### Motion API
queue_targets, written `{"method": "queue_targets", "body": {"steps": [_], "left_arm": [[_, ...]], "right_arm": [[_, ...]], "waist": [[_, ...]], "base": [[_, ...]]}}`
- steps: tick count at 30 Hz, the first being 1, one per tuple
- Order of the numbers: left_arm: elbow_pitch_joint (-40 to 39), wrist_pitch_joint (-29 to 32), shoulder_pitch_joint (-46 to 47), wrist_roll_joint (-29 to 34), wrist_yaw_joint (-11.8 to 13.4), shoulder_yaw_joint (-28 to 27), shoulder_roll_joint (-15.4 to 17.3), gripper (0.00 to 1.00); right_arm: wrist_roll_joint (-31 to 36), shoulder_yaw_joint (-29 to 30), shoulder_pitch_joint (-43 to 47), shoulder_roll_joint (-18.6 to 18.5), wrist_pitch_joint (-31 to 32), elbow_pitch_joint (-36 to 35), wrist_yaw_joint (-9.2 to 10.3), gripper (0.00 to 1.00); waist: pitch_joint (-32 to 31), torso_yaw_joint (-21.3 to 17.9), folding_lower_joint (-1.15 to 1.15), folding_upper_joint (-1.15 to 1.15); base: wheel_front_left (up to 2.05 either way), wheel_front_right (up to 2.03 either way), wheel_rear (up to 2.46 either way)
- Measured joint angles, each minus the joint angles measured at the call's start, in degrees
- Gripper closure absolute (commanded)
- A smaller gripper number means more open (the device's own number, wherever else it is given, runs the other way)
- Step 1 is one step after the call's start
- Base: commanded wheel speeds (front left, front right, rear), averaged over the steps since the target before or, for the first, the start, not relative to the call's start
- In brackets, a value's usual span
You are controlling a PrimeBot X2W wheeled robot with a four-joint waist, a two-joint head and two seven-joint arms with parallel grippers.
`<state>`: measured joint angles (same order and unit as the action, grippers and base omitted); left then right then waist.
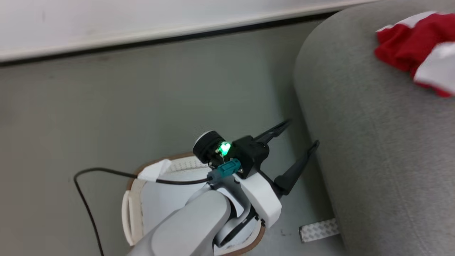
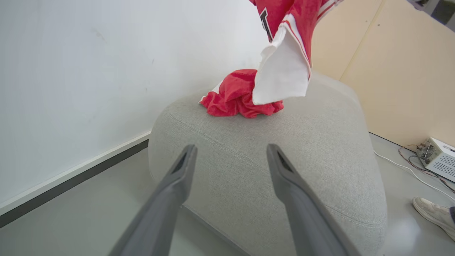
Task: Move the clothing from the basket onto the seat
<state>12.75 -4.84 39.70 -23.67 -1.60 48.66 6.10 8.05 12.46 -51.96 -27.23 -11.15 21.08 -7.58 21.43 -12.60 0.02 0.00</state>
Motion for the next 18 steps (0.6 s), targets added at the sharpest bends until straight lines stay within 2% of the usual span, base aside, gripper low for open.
{"method": "queue_targets", "body": {"steps": [5,10,11,12,14,15,16,17,18], "left_arm": [[-0.2,-0.4,2.7,0.8,-0.4,-0.4,0.0,0.00],[0.4,-1.2,3.9,0.8,-0.4,-0.6,-0.1,0.00],[0.7,-1.3,3.9,0.8,-0.3,-0.7,-0.1,0.00],[1.0,-1.4,3.9,0.8,-0.3,-0.7,-0.1,0.00],[1.6,-2.1,3.9,0.8,-0.3,-0.8,0.0,0.00],[1.9,-2.3,3.9,0.7,-0.1,-1.0,0.2,0.00],[2.1,-2.5,3.8,0.7,0.0,-1.1,0.4,0.00],[2.4,-2.8,3.7,0.6,0.1,-1.4,0.5,0.00],[2.7,-3.1,3.6,0.5,0.2,-1.6,0.7,0.00]], "right_arm": [[1.6,4.5,-4.4,-3.4,1.2,8.0,0.01,1.00],[4.7,10.7,-2.8,-0.7,1.4,16.1,0.01,1.00],[5.6,11.8,-1.7,0.2,0.9,17.5,0.01,0.89],[6.4,13.1,-0.8,1.2,0.6,18.8,0.00,0.69],[7.3,15.8,0.6,2.7,-0.3,20.7,0.00,0.50],[7.7,16.9,1.0,3.4,-0.9,21.4,0.00,0.19],[8.2,17.7,1.6,3.9,-1.4,21.8,0.01,0.07],[8.6,18.4,2.0,4.4,-1.8,22.2,0.01,0.00],[9.1,18.8,2.5,5.1,-2.2,22.6,0.01,0.00]], "waist": [[5.8,3.0,0.00,0.00],[9.9,5.8,0.00,0.00],[10.4,6.3,0.00,0.00],[10.7,6.7,0.00,0.00],[11.0,7.3,0.00,0.00],[10.9,7.3,-0.01,0.00],[10.6,7.2,-0.01,0.00],[10.2,7.1,-0.01,0.00],[9.8,6.9,-0.01,0.00]], "base": [[0.00,0.00,0.00],[0.00,0.00,0.00],[0.00,0.00,0.00],[0.00,0.00,0.00],[0.00,0.00,0.00],[0.00,0.00,0.00],[0.00,0.00,0.00],[0.00,0.00,0.00],[0.00,0.00,0.00]]}}
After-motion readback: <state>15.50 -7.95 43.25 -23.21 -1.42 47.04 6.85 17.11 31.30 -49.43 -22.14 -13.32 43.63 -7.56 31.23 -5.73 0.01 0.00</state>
